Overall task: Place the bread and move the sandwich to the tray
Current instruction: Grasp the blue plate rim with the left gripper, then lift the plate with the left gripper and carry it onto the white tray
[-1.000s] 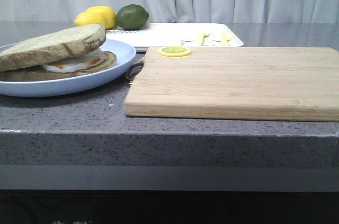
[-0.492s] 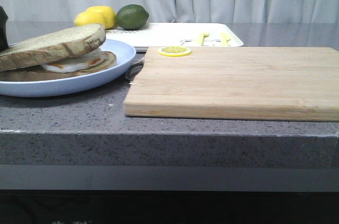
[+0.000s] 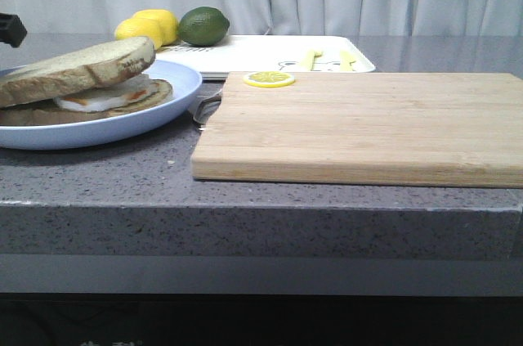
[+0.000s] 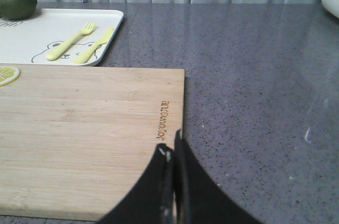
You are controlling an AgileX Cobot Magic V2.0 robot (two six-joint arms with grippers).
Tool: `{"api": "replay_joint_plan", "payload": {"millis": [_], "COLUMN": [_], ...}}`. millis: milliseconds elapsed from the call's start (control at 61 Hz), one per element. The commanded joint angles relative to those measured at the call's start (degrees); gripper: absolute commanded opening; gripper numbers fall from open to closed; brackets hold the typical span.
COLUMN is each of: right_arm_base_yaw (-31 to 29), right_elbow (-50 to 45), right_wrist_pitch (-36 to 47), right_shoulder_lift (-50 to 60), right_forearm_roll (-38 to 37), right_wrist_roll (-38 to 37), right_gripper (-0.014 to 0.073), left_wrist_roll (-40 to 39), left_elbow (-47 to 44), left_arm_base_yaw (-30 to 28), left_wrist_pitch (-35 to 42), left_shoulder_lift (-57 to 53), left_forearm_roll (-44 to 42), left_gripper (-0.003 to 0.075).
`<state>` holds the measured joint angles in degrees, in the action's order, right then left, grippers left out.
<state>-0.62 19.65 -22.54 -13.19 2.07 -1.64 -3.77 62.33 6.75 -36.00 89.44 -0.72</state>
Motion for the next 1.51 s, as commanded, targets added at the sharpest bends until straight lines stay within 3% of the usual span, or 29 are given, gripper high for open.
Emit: {"api": "replay_joint_plan", "payload": {"millis": [0, 180, 361, 508, 770, 1049, 1180, 1492], "right_arm_base_yaw": [-0.37, -0.37, -0.37, -0.37, -0.37, -0.37, -0.37, -0.37], "right_elbow": [1.47, 1.47, 1.47, 1.47, 1.47, 1.47, 1.47, 1.20], "right_wrist_pitch": [5.06, 5.06, 5.06, 5.06, 5.06, 5.11, 5.18, 4.77], "right_shoulder_lift": [-0.39, -0.39, -0.39, -0.39, -0.39, -0.39, -0.39, -0.39], "right_forearm_roll": [-0.05, -0.05, -0.05, 0.08, 0.41, 0.40, 0.40, 0.40], "right_wrist_roll": [-0.05, -0.05, -0.05, -0.05, -0.05, -0.05, -0.05, -0.05], "right_gripper": [-0.0083, -0.0083, -0.0083, -0.0083, -0.0083, -0.0083, -0.0083, -0.0083], "left_wrist_roll": [0.44, 4.38, 15.89, 24.79, 25.75, 23.97, 23.33, 13.26], "left_elbow": [1.27, 1.27, 1.36, 4.16, 14.89, 35.21, 48.43, 82.69], "left_arm_base_yaw": [0.07, -1.62, -7.38, -11.94, -10.71, -6.94, -5.26, -3.59], "left_wrist_pitch": [-0.02, -1.39, -3.50, -10.93, -14.94, -16.43, -19.50, -25.81], "left_shoulder_lift": [-2.24, -5.91, -10.45, -11.23, -8.04, 6.82, 17.31, 41.75], "left_forearm_roll": [-1.09, 4.57, 22.25, 34.67, 37.11, 39.43, 39.43, 40.56], "left_gripper": [-0.0018, -0.0018, -0.0018, -0.0019, -0.0019, -0.0019, -0.0019, -0.0019]}}
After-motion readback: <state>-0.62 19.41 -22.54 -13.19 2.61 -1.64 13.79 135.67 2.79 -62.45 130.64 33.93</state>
